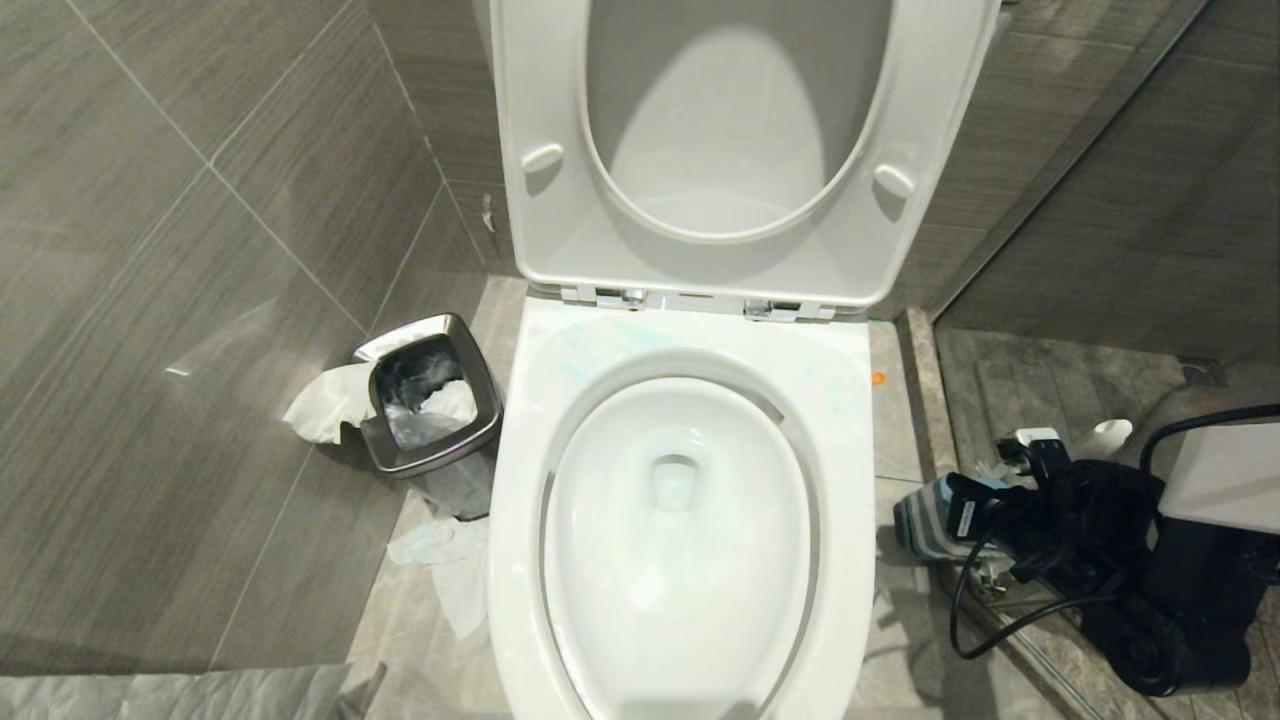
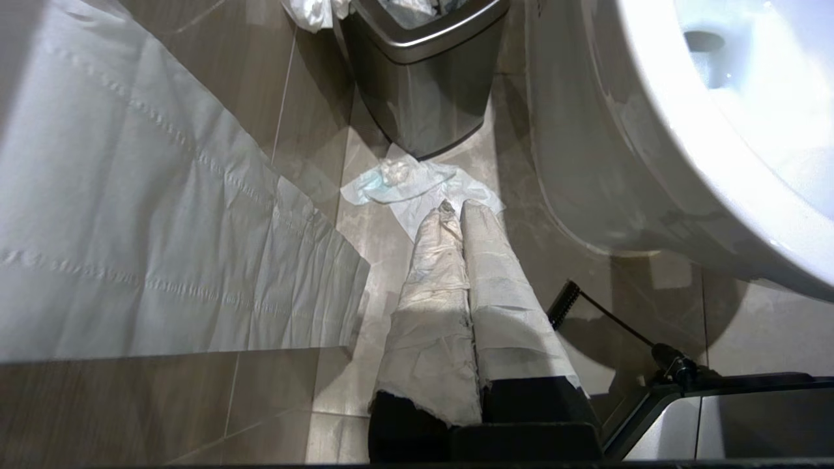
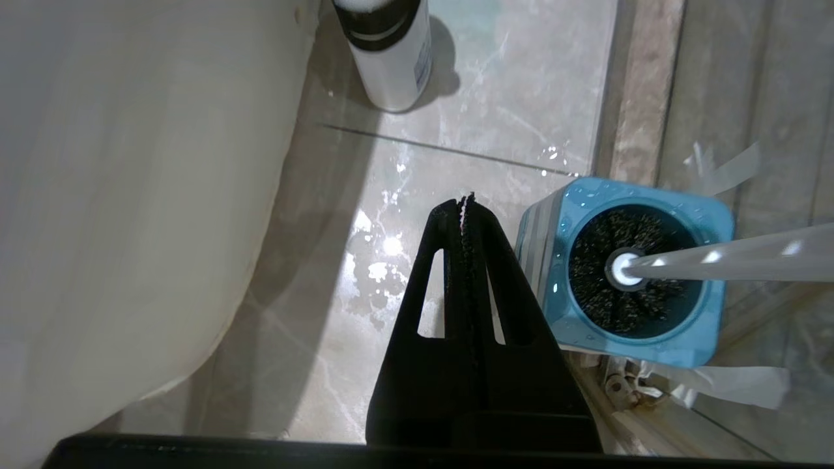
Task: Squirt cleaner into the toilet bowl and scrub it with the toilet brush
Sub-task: Pour in the cleaning agent
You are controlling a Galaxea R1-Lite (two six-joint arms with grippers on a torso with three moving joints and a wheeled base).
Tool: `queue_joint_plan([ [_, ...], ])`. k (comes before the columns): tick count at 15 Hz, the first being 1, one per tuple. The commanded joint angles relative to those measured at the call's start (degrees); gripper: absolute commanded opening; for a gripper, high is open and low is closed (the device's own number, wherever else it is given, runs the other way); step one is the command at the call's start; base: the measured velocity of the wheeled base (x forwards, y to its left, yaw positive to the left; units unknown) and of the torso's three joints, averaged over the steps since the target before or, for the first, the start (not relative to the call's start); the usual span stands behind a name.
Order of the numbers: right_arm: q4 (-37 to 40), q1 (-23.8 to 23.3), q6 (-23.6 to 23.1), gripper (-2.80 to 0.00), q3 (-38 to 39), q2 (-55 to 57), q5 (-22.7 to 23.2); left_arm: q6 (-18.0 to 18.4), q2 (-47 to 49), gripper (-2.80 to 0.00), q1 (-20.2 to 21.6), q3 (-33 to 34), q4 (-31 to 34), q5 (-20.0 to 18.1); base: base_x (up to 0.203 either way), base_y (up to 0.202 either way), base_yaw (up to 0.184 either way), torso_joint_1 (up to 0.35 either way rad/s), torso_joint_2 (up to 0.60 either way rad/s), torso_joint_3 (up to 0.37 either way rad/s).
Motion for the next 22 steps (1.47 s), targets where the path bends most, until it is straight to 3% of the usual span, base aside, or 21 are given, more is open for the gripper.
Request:
queue_joint_plan([
  [1,-0.5,0.0,0.0,-2.8,0.0,0.1,0.0,0.1,0.1,-2.8,0.0,-0.1,0.1,0.0,0.0,0.0,0.0,0.002,0.0,-0.157],
  [10,-0.5,0.1,0.0,-2.8,-1.3,-0.4,0.2,0.1,0.1,-2.8,0.0,-0.1,0.2,0.0,0.0,0.0,0.0,0.002,0.0,-0.191],
  [22,-0.5,0.9,-1.4,-2.8,-4.6,-1.4,4.3,0.1,0.1,-2.8,0.0,0.0,0.0,0.0,0.0,0.0,0.0,0.003,0.0,-0.184],
])
